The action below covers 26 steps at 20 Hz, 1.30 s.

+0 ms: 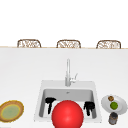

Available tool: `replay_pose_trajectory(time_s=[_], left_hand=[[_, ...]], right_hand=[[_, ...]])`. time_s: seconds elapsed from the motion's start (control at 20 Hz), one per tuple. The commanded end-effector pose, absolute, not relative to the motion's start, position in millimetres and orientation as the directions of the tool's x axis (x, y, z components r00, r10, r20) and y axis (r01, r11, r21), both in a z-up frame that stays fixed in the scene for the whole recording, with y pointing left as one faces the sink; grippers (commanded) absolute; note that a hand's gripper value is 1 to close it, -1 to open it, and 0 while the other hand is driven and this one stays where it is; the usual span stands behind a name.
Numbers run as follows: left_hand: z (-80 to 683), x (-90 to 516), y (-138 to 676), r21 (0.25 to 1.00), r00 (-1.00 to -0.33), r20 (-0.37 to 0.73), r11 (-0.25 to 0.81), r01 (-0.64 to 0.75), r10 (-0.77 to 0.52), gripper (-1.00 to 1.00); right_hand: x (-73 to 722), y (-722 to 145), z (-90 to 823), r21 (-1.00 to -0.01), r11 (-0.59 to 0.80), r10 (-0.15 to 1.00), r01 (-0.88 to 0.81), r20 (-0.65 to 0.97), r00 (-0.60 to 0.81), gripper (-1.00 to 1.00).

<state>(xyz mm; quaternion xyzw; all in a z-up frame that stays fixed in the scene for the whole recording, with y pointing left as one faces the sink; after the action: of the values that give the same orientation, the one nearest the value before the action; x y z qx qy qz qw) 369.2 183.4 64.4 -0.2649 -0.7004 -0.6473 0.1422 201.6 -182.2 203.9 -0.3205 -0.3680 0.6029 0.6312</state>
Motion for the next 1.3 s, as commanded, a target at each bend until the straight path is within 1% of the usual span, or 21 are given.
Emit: replay_pose_trajectory(time_s=[0.0, 0.4, 0.6, 0.7, 0.75, 0.8, 0.9, 1.0, 1.05, 1.25], left_hand=[[68, 358, 188, 0.793, -0.786, 0.608, -0.044, 0.607, 0.109, -1.00], [86, 327, 190, 0.777, -0.777, 0.627, -0.101, 0.621, 0.043, -1.00], [96, 310, 191, 0.808, -0.809, 0.586, -0.115, 0.578, 0.043, -1.00], [99, 305, 191, 0.839, -0.841, 0.539, -0.126, 0.530, 0.049, -1.00], [101, 303, 191, 0.870, -0.869, 0.489, -0.102, 0.482, 0.072, -1.00], [99, 312, 200, 0.858, -0.851, 0.513, -0.043, 0.512, 0.111, -1.00], [97, 310, 193, 0.845, -0.838, 0.535, -0.085, 0.528, 0.108, -1.00], [98, 310, 194, 0.845, -0.840, 0.534, -0.077, 0.529, 0.096, -1.00], [111, 303, 194, 0.860, -0.854, 0.511, -0.077, 0.505, 0.097, -1.00], [149, 306, 194, 0.844, -0.839, 0.536, -0.100, 0.527, 0.097, -1.00]], right_hand=[[202, -182, 204, -0.848, 0.068, 0.997, -0.525, 0.078, 0.002, 0.00], [202, -182, 204, -0.848, 0.068, 0.997, -0.525, 0.078, 0.002, 0.00], [202, -182, 204, -0.848, 0.068, 0.997, -0.525, 0.078, 0.002, 0.00], [202, -182, 204, -0.848, 0.068, 0.997, -0.525, 0.078, 0.002, 0.00], [202, -182, 204, -0.848, 0.068, 0.997, -0.525, 0.078, 0.002, 0.00], [202, -182, 204, -0.848, 0.068, 0.997, -0.525, 0.078, 0.002, 0.00], [202, -182, 204, -0.848, 0.068, 0.997, -0.525, 0.078, 0.002, 0.00], [202, -182, 204, -0.848, 0.068, 0.997, -0.525, 0.078, 0.002, 0.00], [202, -182, 204, -0.848, 0.068, 0.997, -0.525, 0.078, 0.002, 0.00], [202, -182, 204, -0.848, 0.068, 0.997, -0.525, 0.078, 0.002, 0.00]])
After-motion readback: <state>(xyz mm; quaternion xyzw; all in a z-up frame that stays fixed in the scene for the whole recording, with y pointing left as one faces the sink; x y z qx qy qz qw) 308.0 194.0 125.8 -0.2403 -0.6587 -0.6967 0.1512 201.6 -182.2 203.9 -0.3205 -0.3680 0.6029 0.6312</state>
